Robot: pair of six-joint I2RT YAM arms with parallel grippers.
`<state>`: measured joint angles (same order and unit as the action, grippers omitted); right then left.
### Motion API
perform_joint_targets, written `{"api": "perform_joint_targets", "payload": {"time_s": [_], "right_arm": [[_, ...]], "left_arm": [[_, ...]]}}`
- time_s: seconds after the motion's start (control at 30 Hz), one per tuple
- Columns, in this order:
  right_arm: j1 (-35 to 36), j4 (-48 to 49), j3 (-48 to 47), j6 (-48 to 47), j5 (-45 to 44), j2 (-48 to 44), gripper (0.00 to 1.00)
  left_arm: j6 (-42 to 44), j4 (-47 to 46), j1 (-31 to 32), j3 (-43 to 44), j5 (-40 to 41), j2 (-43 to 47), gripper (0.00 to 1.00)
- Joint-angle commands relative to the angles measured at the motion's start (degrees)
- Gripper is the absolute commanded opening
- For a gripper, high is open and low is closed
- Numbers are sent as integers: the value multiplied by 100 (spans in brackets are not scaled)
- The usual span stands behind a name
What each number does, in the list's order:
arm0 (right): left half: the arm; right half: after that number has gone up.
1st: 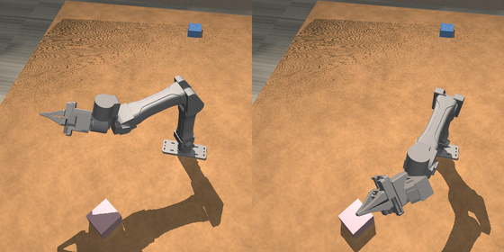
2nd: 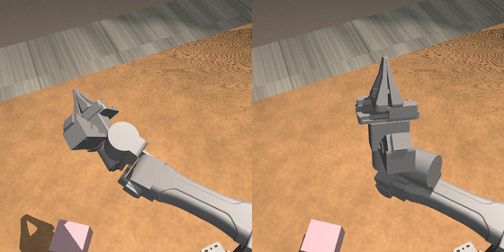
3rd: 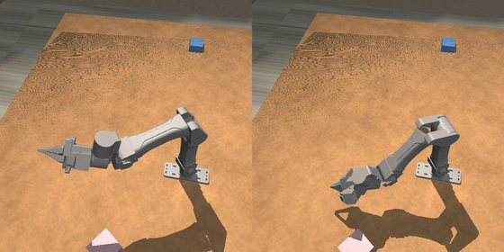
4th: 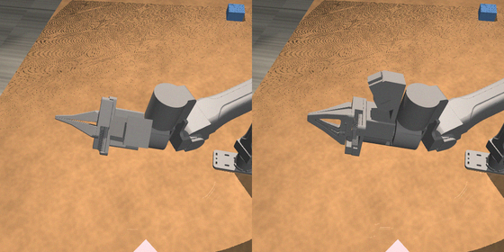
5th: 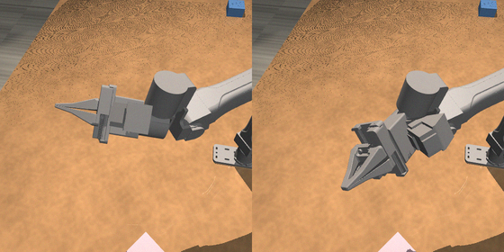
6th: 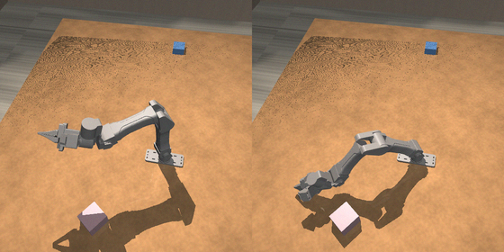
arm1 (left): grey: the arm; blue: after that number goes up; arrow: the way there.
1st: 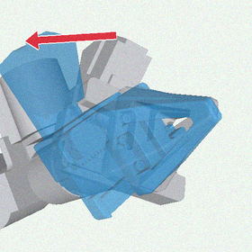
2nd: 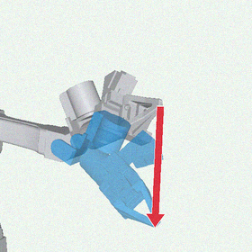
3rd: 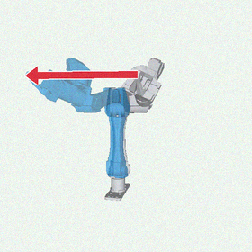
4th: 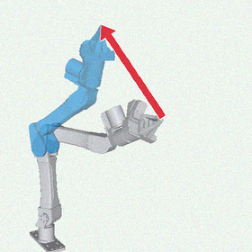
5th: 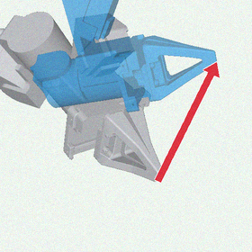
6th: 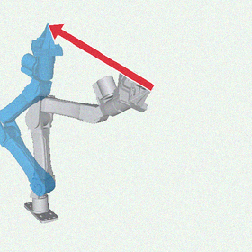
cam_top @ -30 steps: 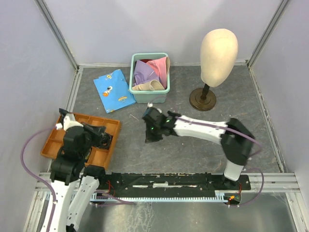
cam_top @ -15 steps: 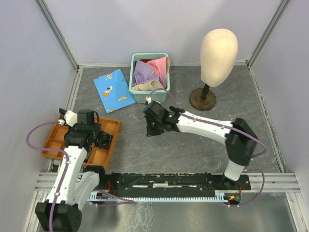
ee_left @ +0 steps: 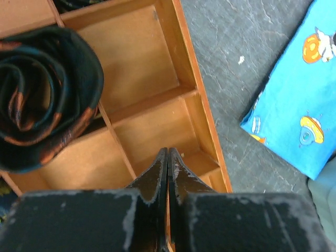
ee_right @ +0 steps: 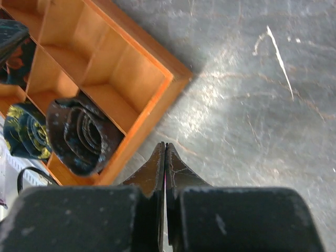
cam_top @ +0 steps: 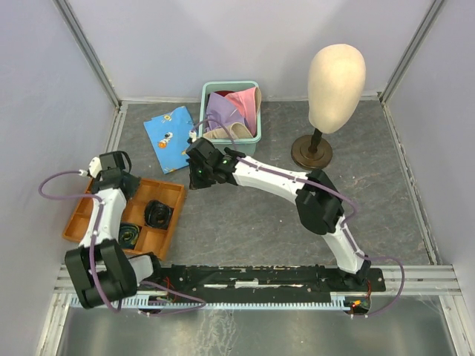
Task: Stack the hats
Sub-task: Move the distractor to the corner of the board.
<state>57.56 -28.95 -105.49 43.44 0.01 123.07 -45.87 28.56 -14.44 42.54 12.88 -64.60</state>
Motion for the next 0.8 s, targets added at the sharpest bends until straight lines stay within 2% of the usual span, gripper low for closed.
{"api": "perform_joint_targets", "payload": {"time_s": [0.0,0.13,0.3,0.77], "right_arm": [[-51,125,-761,-105,-19,497,0],[-83,343,-1014,19,93,897,0],[-99,639,-1178,129,60,1281,0],[-97,1518,-1317,-55,-1084,1677,0]], "left_arm": [[624,-378,-352,605,-360,-433,3],[884,-355,-493,1000,-157,-572,3],[1191,-526,-952,1085,-410,-1112,3],[1528,-609,-1123,1292,-731,-1949,3]]}}
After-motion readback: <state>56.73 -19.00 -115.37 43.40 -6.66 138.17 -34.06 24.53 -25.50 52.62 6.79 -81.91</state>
